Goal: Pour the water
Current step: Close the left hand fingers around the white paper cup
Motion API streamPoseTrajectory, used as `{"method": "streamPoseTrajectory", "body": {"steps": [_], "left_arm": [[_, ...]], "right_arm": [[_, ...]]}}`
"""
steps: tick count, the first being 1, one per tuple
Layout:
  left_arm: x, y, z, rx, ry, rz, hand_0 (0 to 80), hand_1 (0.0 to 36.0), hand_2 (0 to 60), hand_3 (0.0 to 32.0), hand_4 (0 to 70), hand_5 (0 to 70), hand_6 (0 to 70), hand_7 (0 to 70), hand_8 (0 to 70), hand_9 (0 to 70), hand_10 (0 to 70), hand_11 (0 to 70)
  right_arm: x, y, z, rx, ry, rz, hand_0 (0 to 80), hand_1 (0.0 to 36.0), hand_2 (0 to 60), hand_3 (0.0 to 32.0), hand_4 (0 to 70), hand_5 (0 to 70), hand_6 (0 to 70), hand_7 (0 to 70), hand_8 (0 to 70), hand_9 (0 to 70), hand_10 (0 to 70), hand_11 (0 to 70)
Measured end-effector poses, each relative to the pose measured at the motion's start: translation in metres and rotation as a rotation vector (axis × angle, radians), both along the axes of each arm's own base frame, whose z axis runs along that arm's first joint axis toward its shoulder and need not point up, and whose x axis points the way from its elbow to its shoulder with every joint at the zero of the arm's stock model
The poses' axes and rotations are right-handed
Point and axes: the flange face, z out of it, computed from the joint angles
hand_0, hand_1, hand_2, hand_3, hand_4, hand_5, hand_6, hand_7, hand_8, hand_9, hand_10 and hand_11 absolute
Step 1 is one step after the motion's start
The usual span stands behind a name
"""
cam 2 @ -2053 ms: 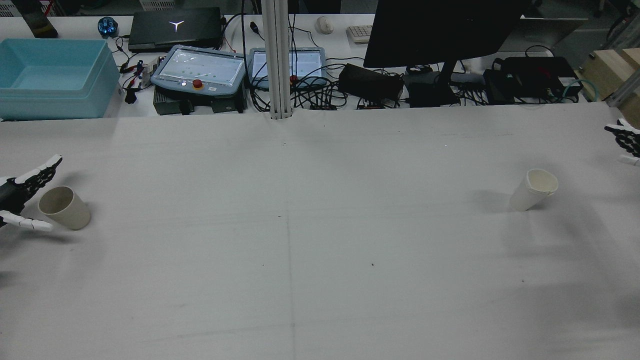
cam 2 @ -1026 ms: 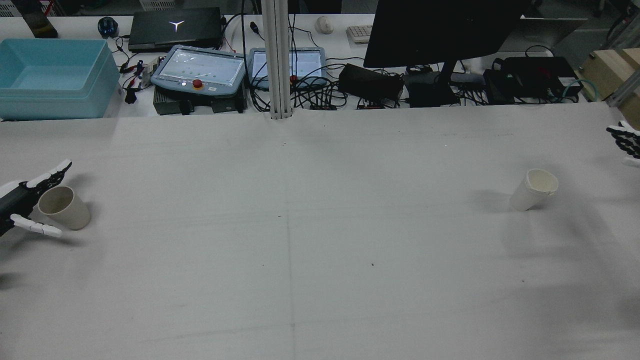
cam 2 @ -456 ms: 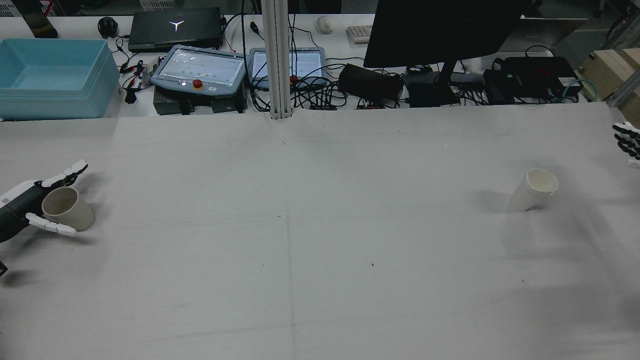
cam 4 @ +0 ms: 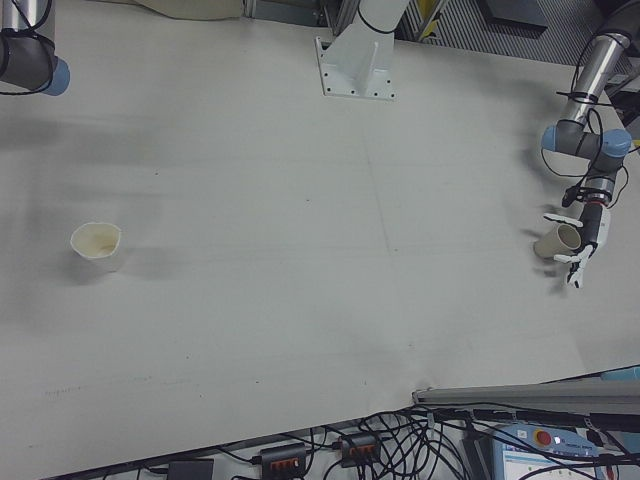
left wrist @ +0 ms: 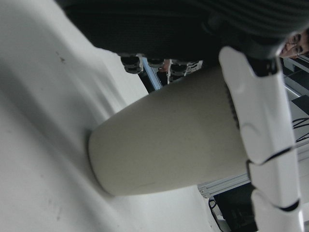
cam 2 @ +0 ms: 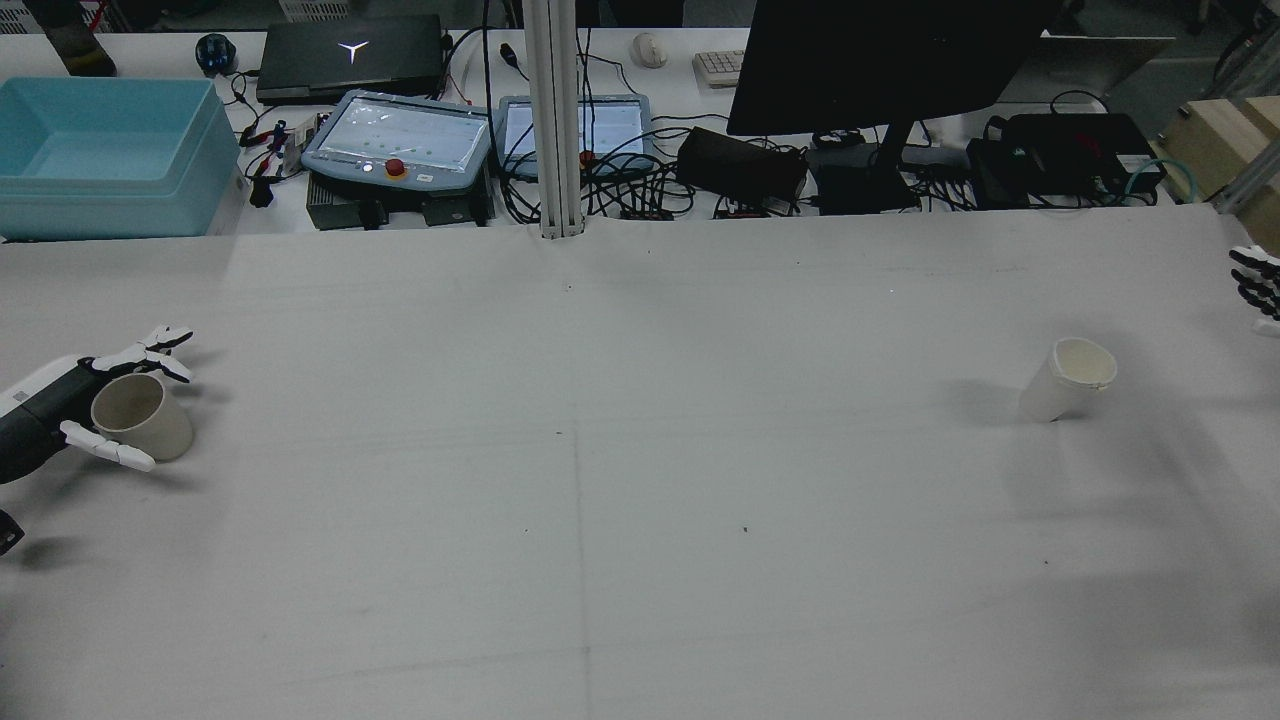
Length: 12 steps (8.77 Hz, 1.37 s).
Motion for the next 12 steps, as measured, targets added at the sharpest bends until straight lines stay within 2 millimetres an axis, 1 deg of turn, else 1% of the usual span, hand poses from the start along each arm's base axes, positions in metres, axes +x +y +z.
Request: {"method": "streamPoseTrajectory", "body": {"steps": [1, 2, 4, 5, 6, 7, 8, 9, 10, 11, 12], "left_arm": [[0.000, 0.000, -0.003, -0.003, -0.001, 0.000, 60.2, 34.9, 60.0, 0.0, 67.7, 70.0, 9.4, 18.5, 3.4, 4.8, 8.6, 14.2], [0.000, 0.000, -0.004, -0.007, -0.005, 0.000, 56.8, 36.0, 60.0, 0.0, 69.7, 70.0, 9.5, 18.7, 3.8, 5.1, 8.9, 15.0], [0.000, 0.000, -0.003, -0.012, -0.012, -0.001, 55.4, 36.0, 60.0, 0.0, 70.0, 70.0, 9.3, 18.5, 3.7, 5.0, 9.3, 15.7], [0.001, 0.000, -0.004, -0.012, -0.012, -0.002, 55.4, 36.0, 60.0, 0.0, 70.0, 70.0, 9.4, 18.7, 3.9, 5.0, 9.5, 16.1], [0.001, -0.001, -0.005, -0.011, -0.011, -0.001, 56.7, 36.0, 60.0, 0.0, 70.0, 70.0, 9.4, 18.8, 3.8, 4.9, 9.3, 15.9], [0.001, -0.001, -0.010, -0.012, -0.004, 0.000, 55.8, 36.0, 60.0, 0.0, 70.0, 70.0, 9.4, 19.1, 3.8, 4.8, 9.0, 15.3], [0.002, -0.002, -0.023, -0.017, 0.012, 0.004, 54.8, 36.0, 60.0, 0.0, 70.0, 70.0, 9.3, 19.1, 3.6, 4.7, 8.8, 15.0], [0.002, -0.003, -0.044, -0.026, 0.039, 0.011, 54.0, 36.0, 60.0, 0.0, 70.0, 70.0, 9.6, 19.4, 3.6, 4.8, 8.8, 15.0], [0.002, -0.004, -0.071, -0.032, 0.070, 0.020, 54.1, 36.0, 60.0, 0.0, 70.0, 70.0, 9.6, 19.6, 3.6, 4.7, 8.7, 14.7], [0.001, -0.003, -0.096, -0.036, 0.098, 0.026, 54.8, 36.0, 60.0, 0.0, 70.0, 70.0, 9.8, 19.9, 3.6, 4.7, 8.7, 14.8], [-0.001, -0.001, -0.119, -0.044, 0.120, 0.031, 54.8, 36.0, 60.0, 0.0, 70.0, 70.0, 9.9, 19.8, 3.9, 4.8, 8.6, 14.4]], "right_arm": [[0.000, 0.001, 0.001, -0.001, 0.000, 0.001, 45.8, 8.9, 4.9, 0.0, 9.2, 10.2, 7.0, 0.0, 10.2, 10.6, 5.6, 8.9], [0.001, 0.002, 0.001, -0.003, 0.000, 0.000, 45.9, 9.2, 4.9, 0.0, 8.8, 10.2, 6.9, 0.0, 10.1, 10.6, 5.6, 9.0], [0.001, 0.002, 0.001, 0.002, -0.002, 0.001, 46.2, 9.2, 5.9, 0.0, 15.6, 11.4, 7.8, 0.0, 10.6, 10.9, 5.7, 9.0], [0.001, 0.002, 0.001, 0.004, -0.002, 0.002, 46.1, 9.2, 6.1, 0.0, 15.5, 11.3, 7.9, 0.0, 10.6, 10.9, 5.6, 8.9], [0.001, 0.002, 0.001, 0.005, -0.004, 0.002, 46.1, 9.4, 5.6, 0.0, 13.7, 11.4, 7.6, 0.0, 10.5, 10.8, 5.5, 8.7], [0.001, 0.001, 0.000, 0.008, -0.013, 0.004, 46.6, 10.3, 5.8, 0.0, 12.5, 11.2, 7.2, 0.0, 10.2, 10.5, 5.1, 8.3], [0.002, -0.001, -0.003, 0.017, -0.036, 0.007, 47.1, 10.8, 5.5, 0.0, 13.8, 11.6, 6.9, 0.0, 9.9, 9.9, 4.6, 7.6], [0.004, -0.003, -0.008, 0.033, -0.061, 0.012, 48.5, 12.1, 6.1, 0.0, 21.4, 12.8, 7.7, 0.0, 9.9, 9.0, 3.7, 6.3], [0.006, -0.004, -0.010, 0.046, -0.076, 0.015, 49.7, 14.3, 6.8, 0.0, 13.9, 11.4, 7.3, 0.0, 10.4, 9.1, 3.6, 6.6], [0.002, -0.006, -0.012, 0.060, -0.076, 0.004, 50.9, 16.6, 8.4, 0.0, 9.8, 10.7, 7.7, 0.0, 10.2, 8.8, 3.6, 6.7], [-0.008, -0.008, -0.014, 0.073, -0.051, -0.020, 51.6, 17.8, 7.7, 0.0, 3.2, 10.0, 7.1, 0.0, 9.1, 7.5, 3.4, 6.7]]}}
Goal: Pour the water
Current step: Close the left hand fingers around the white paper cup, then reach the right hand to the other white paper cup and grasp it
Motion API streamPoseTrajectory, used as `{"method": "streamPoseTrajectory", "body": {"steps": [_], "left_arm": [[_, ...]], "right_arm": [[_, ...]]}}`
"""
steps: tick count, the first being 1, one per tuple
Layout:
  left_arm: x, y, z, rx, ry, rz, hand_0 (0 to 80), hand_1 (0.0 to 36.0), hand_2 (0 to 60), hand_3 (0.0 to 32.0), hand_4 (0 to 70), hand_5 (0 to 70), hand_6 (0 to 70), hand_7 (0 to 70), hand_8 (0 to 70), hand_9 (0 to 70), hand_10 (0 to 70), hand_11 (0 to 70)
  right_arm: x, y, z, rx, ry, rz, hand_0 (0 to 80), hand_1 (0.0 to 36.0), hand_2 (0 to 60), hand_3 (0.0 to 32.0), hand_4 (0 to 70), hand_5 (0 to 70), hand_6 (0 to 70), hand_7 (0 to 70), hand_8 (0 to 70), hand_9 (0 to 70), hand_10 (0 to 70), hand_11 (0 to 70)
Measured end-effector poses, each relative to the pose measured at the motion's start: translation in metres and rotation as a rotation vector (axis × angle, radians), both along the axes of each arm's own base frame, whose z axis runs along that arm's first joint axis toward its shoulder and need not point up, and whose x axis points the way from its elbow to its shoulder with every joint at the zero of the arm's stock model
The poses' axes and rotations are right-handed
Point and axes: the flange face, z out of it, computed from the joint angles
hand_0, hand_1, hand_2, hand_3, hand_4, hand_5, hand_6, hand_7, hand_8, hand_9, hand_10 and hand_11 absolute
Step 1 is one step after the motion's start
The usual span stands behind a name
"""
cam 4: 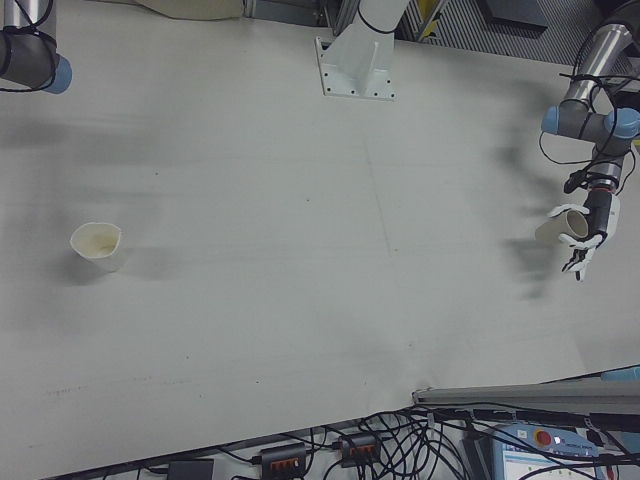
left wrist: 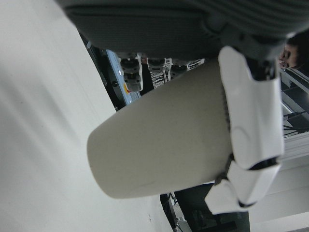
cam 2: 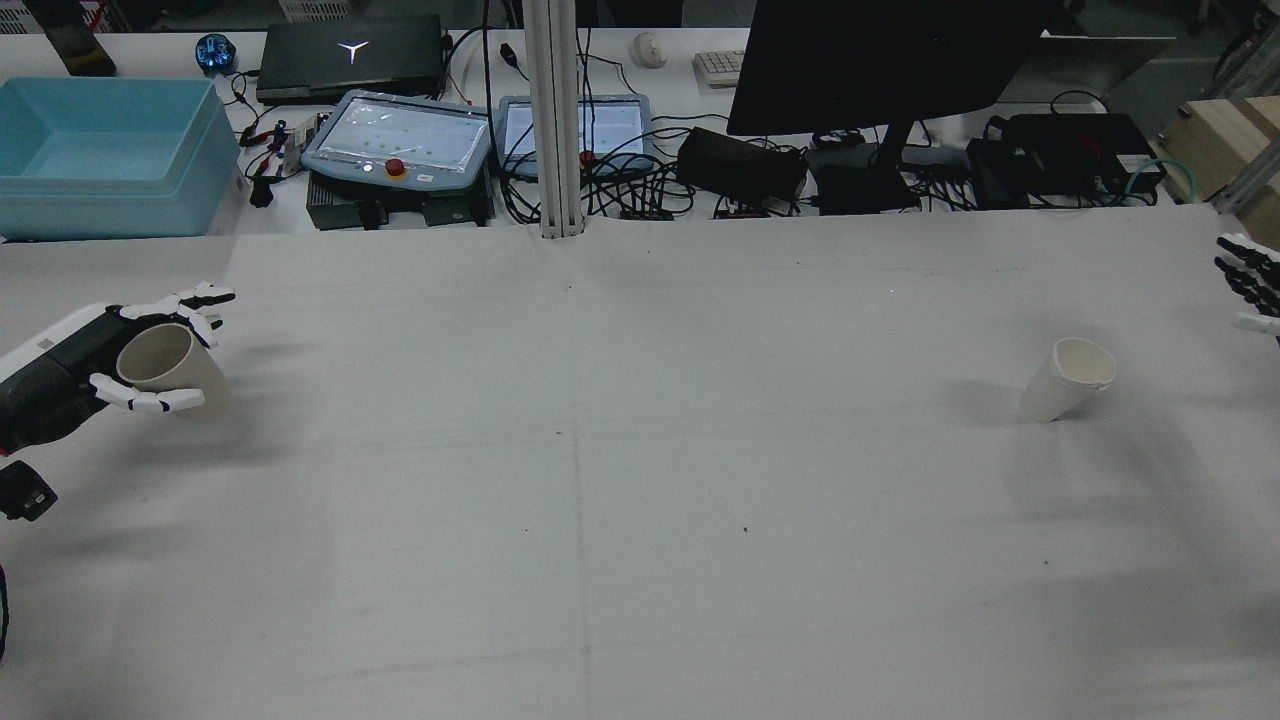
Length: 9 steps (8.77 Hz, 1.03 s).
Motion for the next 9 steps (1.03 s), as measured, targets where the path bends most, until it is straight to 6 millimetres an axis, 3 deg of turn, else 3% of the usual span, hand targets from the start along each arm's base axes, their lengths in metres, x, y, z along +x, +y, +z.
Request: {"method": "streamPoseTrajectory", "body": {"steps": [1, 3, 5, 6, 9], "left_arm": [[-0.003, 0.002, -0.017, -0.016, 0.024, 0.007, 54.8, 36.0, 60.0, 0.0, 70.0, 70.0, 9.8, 19.8, 3.7, 4.8, 8.6, 14.5], [-0.009, 0.007, -0.040, -0.061, 0.086, 0.018, 55.1, 36.0, 60.0, 0.0, 70.0, 70.0, 9.7, 19.7, 3.6, 4.6, 8.5, 14.4], [-0.016, 0.010, -0.054, -0.102, 0.136, 0.008, 55.1, 36.0, 60.0, 0.0, 70.0, 70.0, 9.7, 19.6, 3.4, 4.5, 8.4, 14.2], [-0.018, 0.011, -0.058, -0.112, 0.147, 0.005, 55.3, 36.0, 60.0, 0.0, 70.0, 70.0, 9.7, 19.6, 3.4, 4.5, 8.2, 13.9], [-0.023, 0.013, -0.063, -0.120, 0.157, -0.003, 55.5, 36.0, 60.0, 0.0, 70.0, 70.0, 9.4, 19.3, 3.4, 4.4, 8.0, 13.5]], "right_arm": [[-0.014, -0.002, -0.001, 0.013, 0.035, -0.031, 50.8, 18.1, 6.2, 0.0, 0.0, 8.3, 5.3, 0.0, 7.3, 6.1, 3.3, 7.0], [-0.056, -0.014, -0.009, 0.052, 0.091, -0.106, 50.5, 17.7, 5.3, 0.0, 0.0, 8.3, 4.1, 0.0, 5.9, 4.5, 3.0, 6.5], [-0.101, -0.020, -0.018, 0.082, 0.111, -0.187, 49.9, 16.6, 2.9, 0.0, 0.0, 4.1, 0.0, 0.0, 5.5, 2.7, 4.3, 8.4], [-0.115, -0.019, -0.019, 0.090, 0.111, -0.213, 50.0, 16.5, 1.6, 0.0, 0.0, 2.4, 0.0, 0.0, 5.1, 1.7, 4.1, 8.1], [-0.115, 0.003, -0.016, 0.099, 0.108, -0.239, 50.1, 16.4, 0.2, 0.4, 0.0, 1.9, 0.0, 0.0, 4.8, 1.1, 4.2, 8.2]]}}
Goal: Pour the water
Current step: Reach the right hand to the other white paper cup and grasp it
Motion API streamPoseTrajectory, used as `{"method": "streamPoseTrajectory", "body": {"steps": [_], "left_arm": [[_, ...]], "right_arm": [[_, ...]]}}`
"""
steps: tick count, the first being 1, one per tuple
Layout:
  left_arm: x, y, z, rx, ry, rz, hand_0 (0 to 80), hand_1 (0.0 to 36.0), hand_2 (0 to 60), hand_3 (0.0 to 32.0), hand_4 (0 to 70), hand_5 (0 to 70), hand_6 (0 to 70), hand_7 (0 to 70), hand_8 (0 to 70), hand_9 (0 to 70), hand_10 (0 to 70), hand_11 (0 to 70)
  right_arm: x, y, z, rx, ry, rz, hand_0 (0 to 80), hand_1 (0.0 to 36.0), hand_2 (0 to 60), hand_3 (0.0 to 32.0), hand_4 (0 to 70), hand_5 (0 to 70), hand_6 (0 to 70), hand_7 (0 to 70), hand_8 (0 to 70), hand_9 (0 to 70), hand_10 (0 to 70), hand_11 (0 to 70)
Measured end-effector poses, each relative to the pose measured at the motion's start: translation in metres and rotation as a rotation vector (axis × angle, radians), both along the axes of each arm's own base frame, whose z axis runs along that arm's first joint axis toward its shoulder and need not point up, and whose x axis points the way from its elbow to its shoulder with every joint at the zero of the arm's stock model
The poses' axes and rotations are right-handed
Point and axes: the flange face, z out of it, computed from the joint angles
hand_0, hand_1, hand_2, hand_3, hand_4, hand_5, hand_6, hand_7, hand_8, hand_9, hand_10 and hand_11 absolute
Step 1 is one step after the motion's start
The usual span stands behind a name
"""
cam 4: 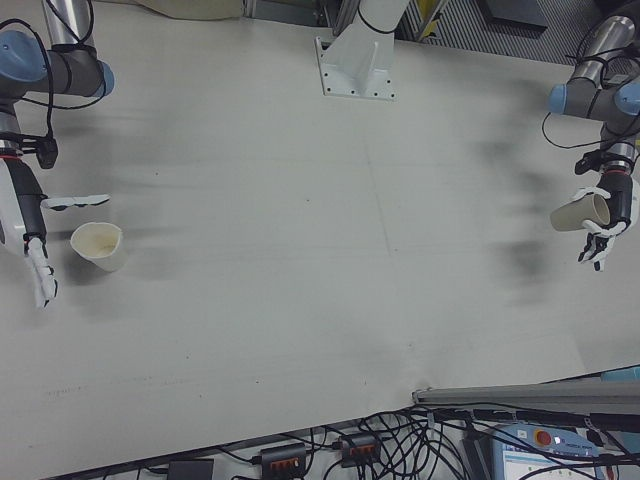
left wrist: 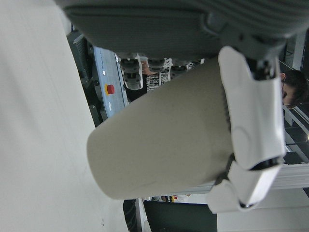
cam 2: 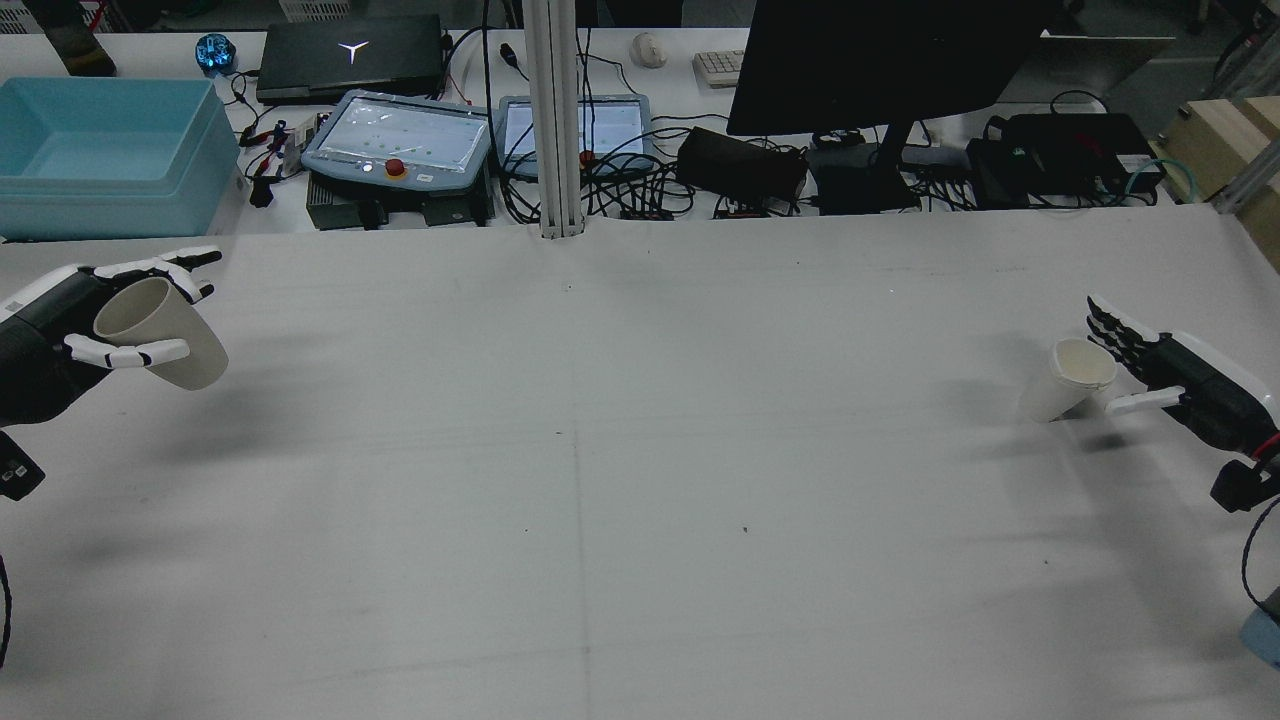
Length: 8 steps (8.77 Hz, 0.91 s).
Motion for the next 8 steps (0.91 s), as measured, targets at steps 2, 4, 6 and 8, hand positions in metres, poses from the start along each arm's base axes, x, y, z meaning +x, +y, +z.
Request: {"method": "streamPoseTrajectory", "body": {"steps": [2, 4, 6, 8], "left_arm": [[-0.001, 0.001, 0.000, -0.001, 0.001, -0.001, 55.6, 36.0, 60.0, 0.0, 70.0, 70.0, 9.3, 19.2, 3.4, 4.4, 8.0, 13.6], [-0.002, 0.001, -0.001, 0.000, 0.002, -0.002, 55.5, 36.0, 60.0, 0.0, 70.0, 70.0, 9.3, 19.0, 3.3, 4.3, 8.0, 13.6], [-0.003, 0.002, -0.002, 0.002, 0.003, -0.003, 55.1, 36.0, 60.0, 0.0, 70.0, 70.0, 9.2, 18.8, 3.3, 4.4, 8.1, 13.7], [-0.003, 0.002, -0.001, 0.000, 0.003, -0.003, 54.6, 36.0, 60.0, 0.0, 70.0, 70.0, 8.7, 18.2, 3.2, 4.2, 8.0, 13.5]], "right_arm": [[-0.002, 0.004, 0.000, 0.001, 0.002, -0.007, 51.9, 18.4, 1.2, 0.0, 0.0, 6.1, 0.0, 0.0, 5.5, 2.9, 4.8, 9.2], [-0.013, 0.000, -0.005, 0.014, 0.010, -0.021, 54.1, 20.9, 3.4, 0.8, 0.0, 9.6, 2.1, 0.0, 5.4, 3.2, 4.5, 9.2], [-0.024, -0.005, -0.011, 0.032, 0.025, -0.027, 55.2, 22.1, 4.7, 0.4, 0.0, 11.0, 2.5, 0.0, 6.4, 4.8, 5.3, 10.4], [-0.033, -0.008, -0.016, 0.044, 0.025, -0.021, 66.4, 30.5, 20.0, 0.0, 0.0, 33.9, 25.4, 40.5, 30.4, 39.5, 26.1, 40.7]]}}
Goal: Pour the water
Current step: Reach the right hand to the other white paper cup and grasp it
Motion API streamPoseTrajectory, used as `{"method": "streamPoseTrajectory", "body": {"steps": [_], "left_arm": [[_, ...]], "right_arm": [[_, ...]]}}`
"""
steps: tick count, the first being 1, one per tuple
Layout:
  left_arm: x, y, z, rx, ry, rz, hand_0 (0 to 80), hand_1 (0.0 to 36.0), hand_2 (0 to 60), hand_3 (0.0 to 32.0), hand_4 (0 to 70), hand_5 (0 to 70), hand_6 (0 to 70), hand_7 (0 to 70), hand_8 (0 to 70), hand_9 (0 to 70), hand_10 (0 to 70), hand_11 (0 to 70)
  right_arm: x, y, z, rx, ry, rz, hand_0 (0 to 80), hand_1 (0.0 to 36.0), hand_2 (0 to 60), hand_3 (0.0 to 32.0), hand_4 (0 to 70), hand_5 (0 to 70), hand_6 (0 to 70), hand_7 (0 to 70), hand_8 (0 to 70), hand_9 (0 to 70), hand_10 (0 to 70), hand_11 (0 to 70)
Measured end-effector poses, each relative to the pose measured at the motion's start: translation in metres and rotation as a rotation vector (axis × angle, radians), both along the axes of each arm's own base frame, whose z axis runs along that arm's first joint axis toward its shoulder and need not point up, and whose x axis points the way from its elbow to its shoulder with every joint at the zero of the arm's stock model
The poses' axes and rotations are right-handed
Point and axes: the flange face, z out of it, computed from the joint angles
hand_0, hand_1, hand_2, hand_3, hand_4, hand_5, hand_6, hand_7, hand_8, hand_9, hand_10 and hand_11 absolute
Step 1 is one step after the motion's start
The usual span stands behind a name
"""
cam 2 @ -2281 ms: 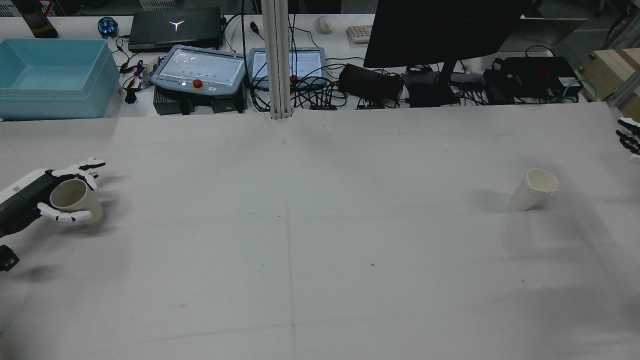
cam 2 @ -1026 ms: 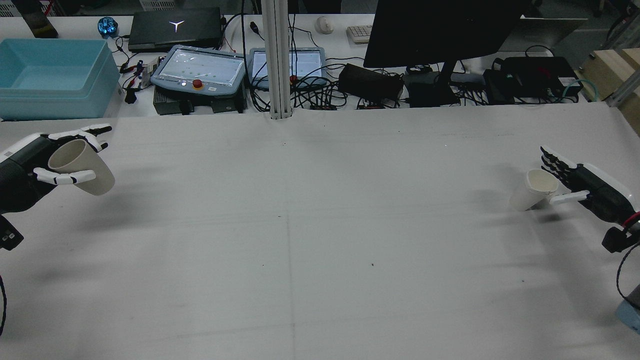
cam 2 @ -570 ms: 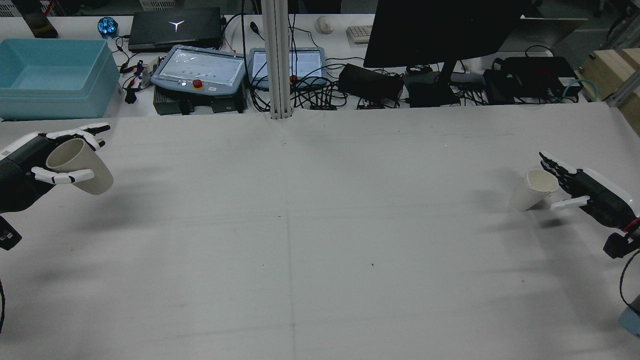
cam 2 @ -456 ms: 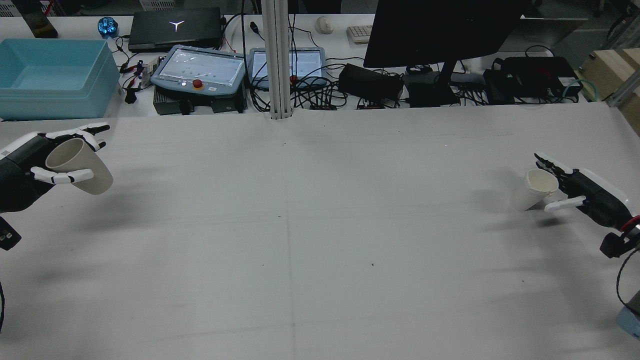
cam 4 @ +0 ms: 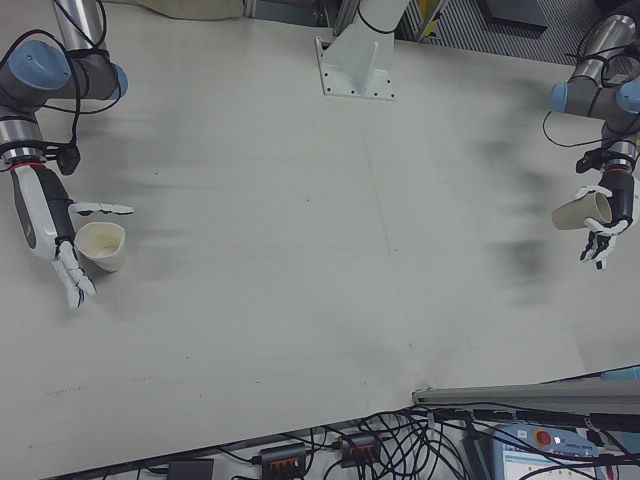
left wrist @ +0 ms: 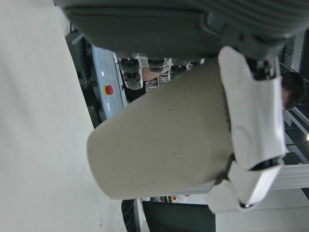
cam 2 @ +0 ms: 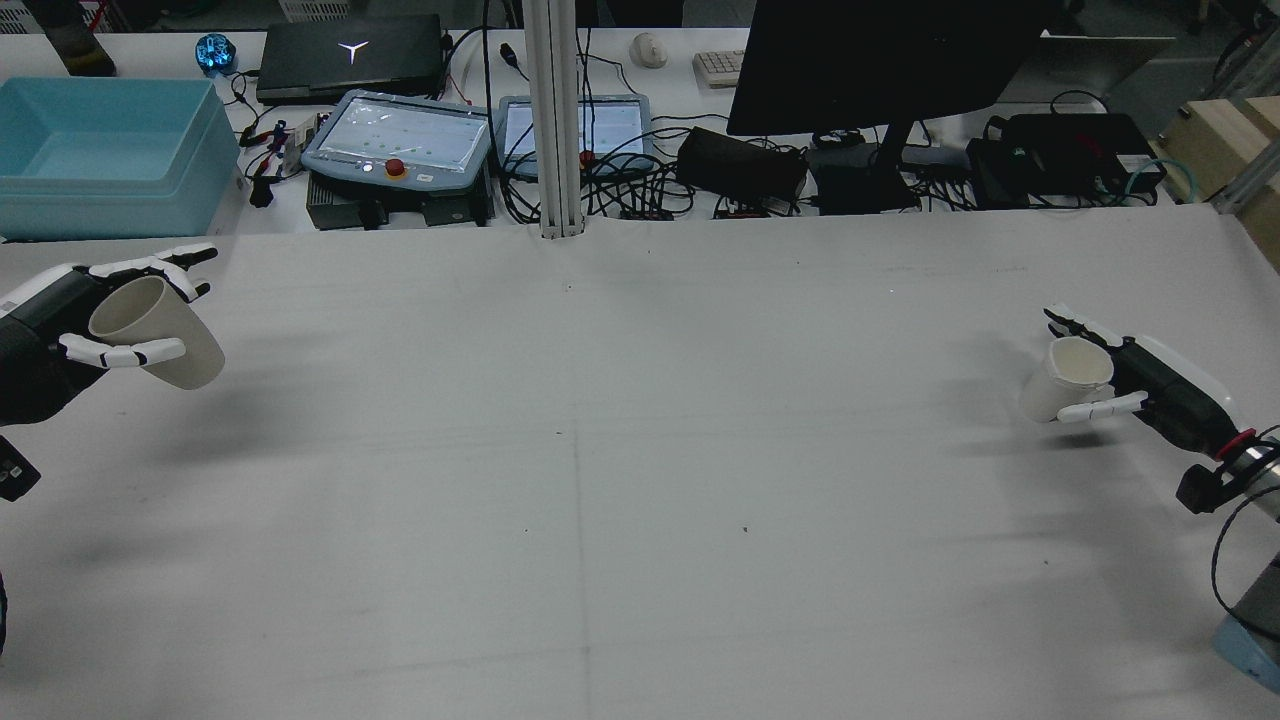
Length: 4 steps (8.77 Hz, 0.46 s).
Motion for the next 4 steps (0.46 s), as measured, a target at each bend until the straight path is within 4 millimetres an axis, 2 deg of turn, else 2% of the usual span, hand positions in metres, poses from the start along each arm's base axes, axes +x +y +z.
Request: {"method": "streamPoseTrajectory", "body": {"steps": [1, 2, 3, 4], "left_arm": [[-0.0007, 0.0001, 0.0007, -0.001, 0.000, -0.001, 54.3, 36.0, 60.0, 0.0, 70.0, 70.0, 8.5, 18.0, 3.1, 4.1, 8.0, 13.5], [-0.0014, 0.0007, 0.0020, -0.002, -0.002, -0.001, 54.2, 36.0, 60.0, 0.0, 70.0, 70.0, 8.5, 17.8, 3.2, 4.1, 8.0, 13.4], [-0.0022, 0.0014, 0.0038, -0.004, -0.003, -0.002, 54.0, 36.0, 60.0, 0.0, 70.0, 70.0, 8.5, 17.9, 3.2, 4.1, 8.0, 13.3], [-0.0028, 0.0017, 0.0052, -0.006, -0.004, -0.005, 54.1, 36.0, 60.0, 0.0, 70.0, 70.0, 8.4, 17.7, 3.2, 4.1, 8.0, 13.4]], "right_arm": [[-0.0048, -0.0031, -0.0034, 0.005, -0.003, -0.001, 79.7, 34.7, 25.9, 0.0, 0.0, 45.2, 40.8, 68.7, 50.6, 66.1, 45.9, 67.8], [-0.0077, -0.0050, -0.0053, 0.008, -0.004, -0.002, 80.0, 36.0, 32.0, 0.0, 0.0, 50.1, 48.3, 70.0, 61.6, 70.0, 58.5, 70.0], [-0.0093, -0.0057, -0.0058, 0.008, -0.004, -0.004, 80.0, 36.0, 36.7, 0.0, 0.0, 48.2, 46.9, 68.6, 60.6, 70.0, 61.5, 70.0], [-0.0096, -0.0057, -0.0054, 0.006, -0.004, -0.005, 80.0, 36.0, 38.2, 0.0, 0.0, 45.3, 43.8, 60.3, 58.0, 70.0, 60.9, 70.0]]}}
